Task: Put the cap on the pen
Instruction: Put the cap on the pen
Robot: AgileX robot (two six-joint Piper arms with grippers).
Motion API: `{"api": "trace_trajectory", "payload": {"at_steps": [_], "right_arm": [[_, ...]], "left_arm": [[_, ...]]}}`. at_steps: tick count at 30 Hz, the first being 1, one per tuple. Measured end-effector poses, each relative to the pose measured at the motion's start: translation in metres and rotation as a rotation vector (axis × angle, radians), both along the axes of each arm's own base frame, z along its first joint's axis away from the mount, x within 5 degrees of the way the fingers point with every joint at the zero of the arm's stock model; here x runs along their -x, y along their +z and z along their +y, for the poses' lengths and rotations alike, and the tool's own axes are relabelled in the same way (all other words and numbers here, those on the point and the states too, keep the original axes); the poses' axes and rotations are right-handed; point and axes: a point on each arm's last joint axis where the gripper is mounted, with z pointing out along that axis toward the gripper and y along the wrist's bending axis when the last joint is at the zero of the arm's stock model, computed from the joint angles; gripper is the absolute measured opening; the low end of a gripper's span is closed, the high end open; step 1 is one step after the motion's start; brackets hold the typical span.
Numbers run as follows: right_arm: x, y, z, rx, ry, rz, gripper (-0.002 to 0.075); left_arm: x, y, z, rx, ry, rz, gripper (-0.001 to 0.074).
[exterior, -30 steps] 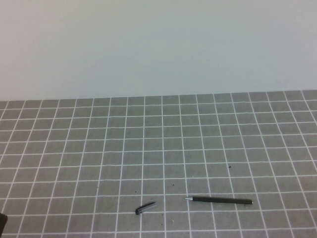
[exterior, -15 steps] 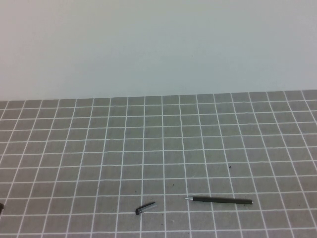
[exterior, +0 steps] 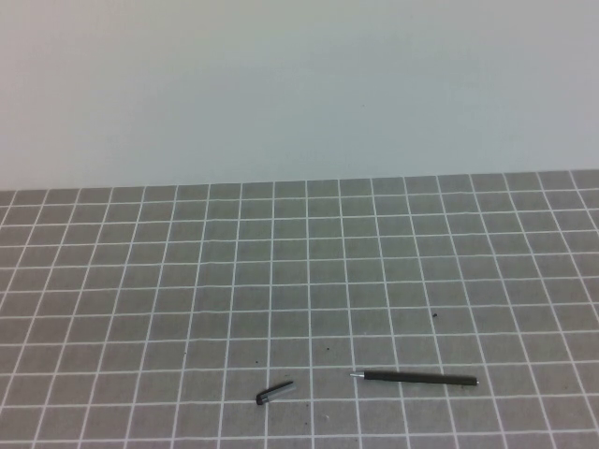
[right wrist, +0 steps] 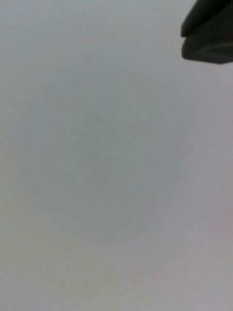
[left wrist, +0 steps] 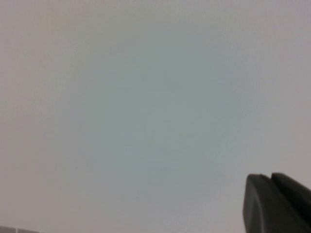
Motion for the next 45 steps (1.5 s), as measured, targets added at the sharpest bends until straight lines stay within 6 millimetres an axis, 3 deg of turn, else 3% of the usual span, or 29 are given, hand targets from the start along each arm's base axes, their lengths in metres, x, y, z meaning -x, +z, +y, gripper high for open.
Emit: {"api": "trace_trajectory", "payload": {"at_steps": [5,9,13,20,28,35,39,45], "right_arm": [[-0.031,-0.002,-0.003,0.058,-0.009,0.123,-0.0003],[-0.058,-0.014,0.001,0.205,0.055,0.257,-0.0003],[-0.072,-0.021,0.007,0.267,0.141,0.317,-0.0003],[-0.083,-0.027,0.013,0.342,0.207,0.357,-0.0003],[-0.082,-0.030,0.015,0.345,0.232,0.369,-0.0003],[-0.093,-0.040,0.021,0.358,0.312,0.462,-0.0003],[-0.115,-0.044,0.030,0.434,0.470,0.620,-0.0003],[-0.160,-0.039,0.034,0.552,0.638,0.891,-0.0003]], "left_arm": [[-0.026,0.006,-0.009,-0.088,-0.040,0.103,-0.0003],[-0.052,0.013,-0.021,-0.165,-0.137,0.204,-0.0003],[-0.081,0.021,-0.034,-0.299,-0.229,0.261,-0.0003],[-0.124,0.025,-0.047,-0.419,-0.336,0.353,-0.0003],[-0.176,0.002,-0.051,-0.768,-0.328,0.310,-0.0003],[-0.190,-0.004,-0.076,-0.989,-0.459,0.243,-0.0003],[-0.188,-0.011,-0.084,-0.997,-0.584,0.370,-0.0003],[-0.188,-0.024,-0.081,-1.131,-0.696,0.511,-0.0003]]}}
